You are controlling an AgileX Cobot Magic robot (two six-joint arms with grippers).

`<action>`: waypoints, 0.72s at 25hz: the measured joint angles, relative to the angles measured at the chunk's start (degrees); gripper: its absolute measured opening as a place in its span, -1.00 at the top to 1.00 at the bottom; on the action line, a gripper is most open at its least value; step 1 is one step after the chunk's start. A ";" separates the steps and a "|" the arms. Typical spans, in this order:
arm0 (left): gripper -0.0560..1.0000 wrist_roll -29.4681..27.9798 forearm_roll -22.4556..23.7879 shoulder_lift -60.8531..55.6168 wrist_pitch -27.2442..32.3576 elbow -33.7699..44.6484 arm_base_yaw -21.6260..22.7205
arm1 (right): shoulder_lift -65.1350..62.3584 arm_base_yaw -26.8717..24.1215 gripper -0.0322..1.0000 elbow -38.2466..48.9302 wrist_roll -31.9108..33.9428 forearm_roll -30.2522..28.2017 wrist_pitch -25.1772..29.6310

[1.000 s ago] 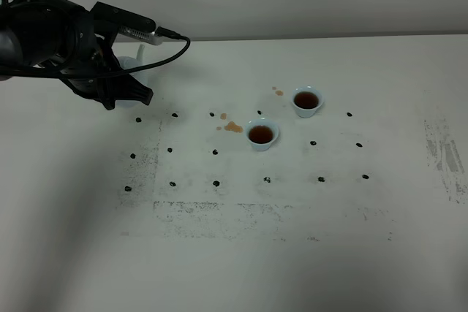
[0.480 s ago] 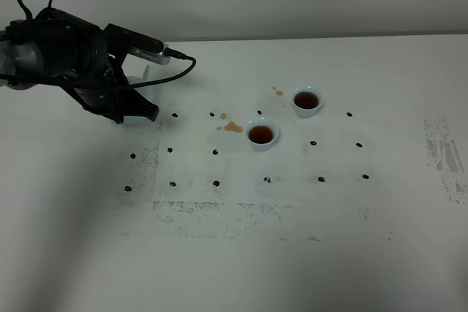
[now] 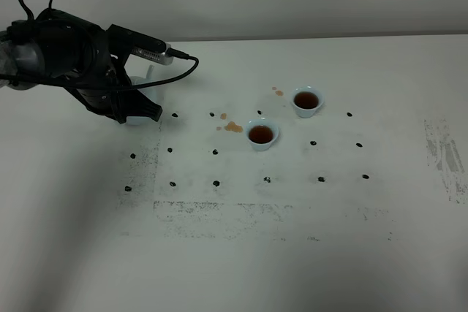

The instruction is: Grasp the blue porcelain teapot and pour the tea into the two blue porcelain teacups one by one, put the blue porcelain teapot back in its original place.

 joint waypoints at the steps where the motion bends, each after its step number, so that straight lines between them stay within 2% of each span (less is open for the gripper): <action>1: 0.72 0.02 -0.13 0.00 0.23 0.00 0.00 | 0.00 0.00 0.48 0.00 0.00 0.00 0.00; 9: 0.72 0.15 -0.64 0.00 4.59 0.00 0.00 | 0.00 0.00 0.48 0.00 0.00 0.00 0.00; 18: 0.71 0.15 -0.64 0.00 4.67 0.00 -0.05 | 0.00 0.00 0.48 0.00 0.00 0.00 -0.06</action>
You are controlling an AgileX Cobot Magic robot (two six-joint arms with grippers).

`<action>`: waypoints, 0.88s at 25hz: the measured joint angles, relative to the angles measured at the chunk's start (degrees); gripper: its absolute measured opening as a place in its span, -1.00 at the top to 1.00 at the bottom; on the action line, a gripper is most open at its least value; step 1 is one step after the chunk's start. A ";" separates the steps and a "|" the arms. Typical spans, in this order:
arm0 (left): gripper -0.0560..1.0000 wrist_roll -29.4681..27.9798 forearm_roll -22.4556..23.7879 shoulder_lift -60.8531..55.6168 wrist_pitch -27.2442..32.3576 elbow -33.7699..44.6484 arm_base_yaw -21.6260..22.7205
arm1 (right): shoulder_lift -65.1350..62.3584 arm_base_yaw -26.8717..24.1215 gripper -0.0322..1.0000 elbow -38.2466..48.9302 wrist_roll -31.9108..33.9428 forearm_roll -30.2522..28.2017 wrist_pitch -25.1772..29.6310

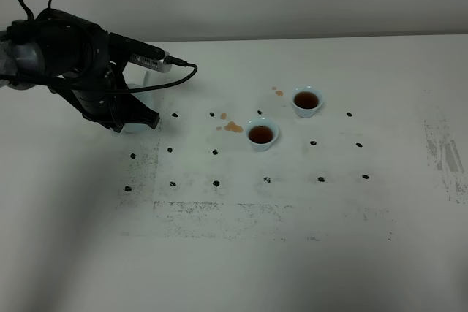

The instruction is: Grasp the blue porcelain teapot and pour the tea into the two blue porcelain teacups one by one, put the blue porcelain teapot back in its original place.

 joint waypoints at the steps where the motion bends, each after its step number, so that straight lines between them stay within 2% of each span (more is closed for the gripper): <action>1: 0.69 0.00 0.00 0.00 0.00 0.00 0.00 | 0.00 0.00 0.48 0.00 0.00 0.00 0.00; 12: 0.35 0.05 -0.11 0.00 0.47 0.00 0.00 | 0.00 0.00 0.48 0.00 0.00 0.00 0.00; 22: 0.30 0.05 -2.87 -0.19 2.88 0.00 -0.41 | 0.00 0.00 0.48 0.00 0.00 0.00 0.00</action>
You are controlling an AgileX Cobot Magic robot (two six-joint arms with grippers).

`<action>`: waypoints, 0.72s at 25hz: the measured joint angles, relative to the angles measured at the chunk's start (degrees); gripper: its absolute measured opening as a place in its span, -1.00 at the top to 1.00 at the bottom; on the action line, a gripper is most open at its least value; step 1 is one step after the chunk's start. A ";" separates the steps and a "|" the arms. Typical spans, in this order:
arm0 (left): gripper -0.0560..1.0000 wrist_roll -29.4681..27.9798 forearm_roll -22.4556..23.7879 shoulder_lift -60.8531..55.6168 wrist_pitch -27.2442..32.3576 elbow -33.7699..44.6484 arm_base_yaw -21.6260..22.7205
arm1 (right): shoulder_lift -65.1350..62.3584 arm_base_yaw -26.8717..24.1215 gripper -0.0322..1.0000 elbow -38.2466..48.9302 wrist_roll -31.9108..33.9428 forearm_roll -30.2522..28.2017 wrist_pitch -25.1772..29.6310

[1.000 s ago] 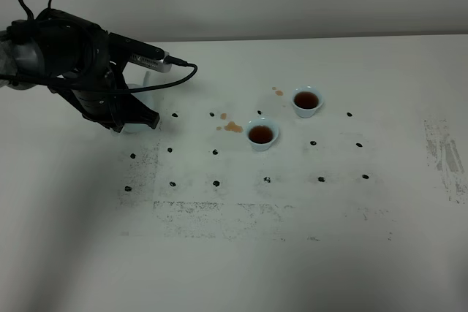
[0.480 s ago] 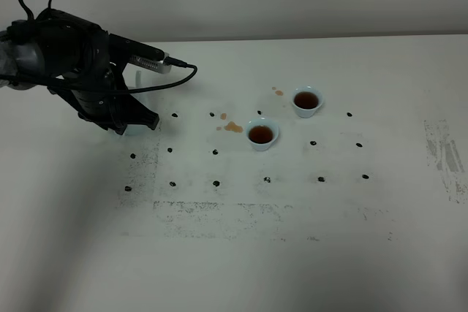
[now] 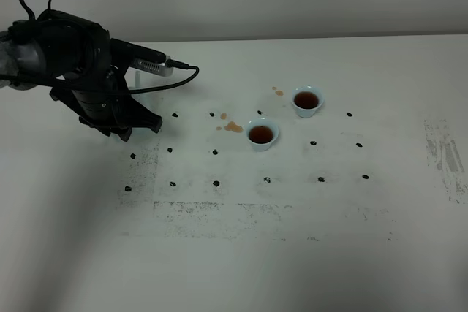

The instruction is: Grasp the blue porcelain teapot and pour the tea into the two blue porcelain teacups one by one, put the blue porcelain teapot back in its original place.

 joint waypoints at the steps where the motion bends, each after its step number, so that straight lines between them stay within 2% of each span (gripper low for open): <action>1: 0.30 0.00 -0.23 -0.32 0.24 0.00 -0.06 | 0.00 0.00 0.48 0.00 0.00 0.00 0.00; 12: 0.30 0.00 -0.66 -5.72 7.84 0.15 -0.18 | 0.00 0.00 0.48 0.00 0.00 0.00 0.00; 15: 0.30 0.46 -0.38 -9.68 6.95 3.01 -0.18 | 0.00 0.00 0.48 0.00 0.00 0.00 0.00; 18: 0.30 0.92 -0.06 -17.00 4.21 9.48 0.38 | 0.00 0.00 0.48 0.00 0.00 0.00 0.00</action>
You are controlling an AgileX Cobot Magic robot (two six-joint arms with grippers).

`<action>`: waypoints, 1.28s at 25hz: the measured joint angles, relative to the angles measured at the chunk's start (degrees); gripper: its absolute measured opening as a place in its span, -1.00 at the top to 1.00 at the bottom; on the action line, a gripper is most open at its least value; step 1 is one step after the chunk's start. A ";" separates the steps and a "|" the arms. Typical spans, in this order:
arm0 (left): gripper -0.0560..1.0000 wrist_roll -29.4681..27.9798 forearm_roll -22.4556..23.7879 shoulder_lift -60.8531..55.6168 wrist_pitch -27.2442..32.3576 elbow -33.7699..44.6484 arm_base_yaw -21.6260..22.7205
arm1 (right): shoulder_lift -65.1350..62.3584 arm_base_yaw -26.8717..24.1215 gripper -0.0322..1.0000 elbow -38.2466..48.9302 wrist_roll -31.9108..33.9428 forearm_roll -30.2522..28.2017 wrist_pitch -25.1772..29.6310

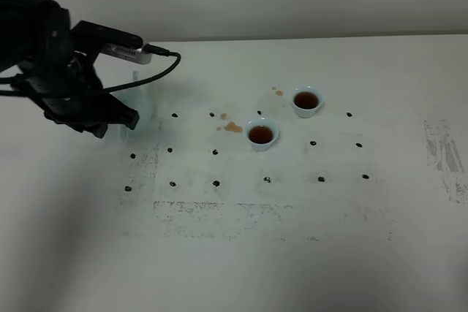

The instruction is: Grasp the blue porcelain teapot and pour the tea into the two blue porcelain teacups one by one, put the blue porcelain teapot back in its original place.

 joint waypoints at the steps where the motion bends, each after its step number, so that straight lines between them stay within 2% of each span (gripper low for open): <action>1: 0.30 0.14 0.00 -2.70 -0.86 2.73 0.61 | 0.00 0.00 0.48 0.00 0.00 0.00 0.00; 9: 0.30 0.20 1.94 -36.26 -1.89 23.28 10.64 | 0.00 0.00 0.48 0.00 0.00 0.00 0.00; 14: 0.30 0.59 2.71 -56.83 -1.67 30.80 19.05 | 0.00 0.00 0.48 0.00 0.00 0.00 0.00; 16: 0.30 0.76 2.61 -62.39 0.46 32.74 21.20 | 0.00 0.00 0.48 0.00 0.00 0.00 0.00; 22: 0.30 1.67 -2.27 -73.32 7.44 40.53 22.33 | 0.00 0.00 0.48 0.00 0.00 0.00 0.00; 27: 0.30 4.44 -9.50 -80.84 11.15 45.79 22.33 | 0.00 0.00 0.48 0.00 0.00 0.00 0.00; 32: 0.30 5.84 -11.60 -87.84 14.32 47.08 22.33 | 0.00 0.00 0.48 0.00 0.00 0.00 0.00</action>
